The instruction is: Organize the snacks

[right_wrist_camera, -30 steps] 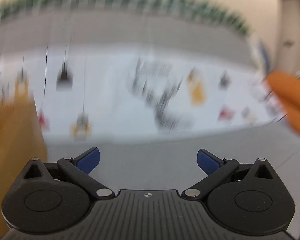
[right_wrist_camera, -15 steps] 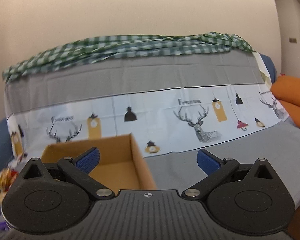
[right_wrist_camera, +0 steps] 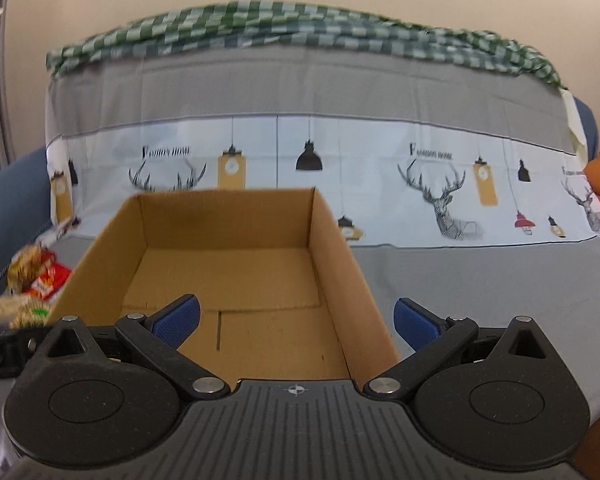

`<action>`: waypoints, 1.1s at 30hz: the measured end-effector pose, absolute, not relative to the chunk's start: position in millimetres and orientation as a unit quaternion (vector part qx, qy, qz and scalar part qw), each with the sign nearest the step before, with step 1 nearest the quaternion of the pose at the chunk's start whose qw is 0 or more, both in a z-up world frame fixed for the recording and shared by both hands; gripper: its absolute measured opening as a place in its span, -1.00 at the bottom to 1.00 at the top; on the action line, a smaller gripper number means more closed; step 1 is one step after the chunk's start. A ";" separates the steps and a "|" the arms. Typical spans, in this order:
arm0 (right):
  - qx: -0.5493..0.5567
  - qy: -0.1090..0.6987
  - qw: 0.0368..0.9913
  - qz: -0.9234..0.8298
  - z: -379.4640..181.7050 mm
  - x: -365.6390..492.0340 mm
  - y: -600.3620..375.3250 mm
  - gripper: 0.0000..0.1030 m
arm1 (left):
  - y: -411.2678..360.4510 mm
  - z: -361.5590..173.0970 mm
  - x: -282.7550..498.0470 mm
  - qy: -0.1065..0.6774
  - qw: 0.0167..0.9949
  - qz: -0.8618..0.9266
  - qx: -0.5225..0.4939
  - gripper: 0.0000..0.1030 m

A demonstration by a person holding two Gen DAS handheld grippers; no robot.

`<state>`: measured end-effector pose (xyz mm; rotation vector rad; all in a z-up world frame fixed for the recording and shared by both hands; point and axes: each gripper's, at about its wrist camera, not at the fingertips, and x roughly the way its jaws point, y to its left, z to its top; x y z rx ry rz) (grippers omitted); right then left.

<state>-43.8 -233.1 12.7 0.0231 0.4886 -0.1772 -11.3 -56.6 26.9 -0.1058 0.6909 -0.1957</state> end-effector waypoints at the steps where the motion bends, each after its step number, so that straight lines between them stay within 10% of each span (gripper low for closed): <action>1: 0.008 0.243 0.966 -0.086 11.1 -44.4 -234.3 0.97 | -60.2 26.5 -11.3 0.339 0.934 -0.103 -0.050 0.99; 17: 0.031 0.277 0.956 -0.091 2.9 -40.0 -249.7 0.94 | -77.0 21.1 -4.8 0.368 0.921 -0.124 -0.033 0.99; 27: 0.025 0.280 0.956 -0.084 2.0 -39.1 -243.7 0.49 | -69.7 24.1 -12.9 0.347 0.926 -0.145 -0.040 0.91; 32: 0.051 0.263 0.961 -0.071 4.2 -41.8 -243.0 -0.02 | -51.6 37.4 -7.3 0.349 0.922 -0.168 -0.032 -0.59; 33: 0.058 0.257 0.963 -0.065 5.6 -42.6 -241.4 -0.07 | -42.2 42.4 -2.5 0.349 0.921 -0.172 -0.030 -0.64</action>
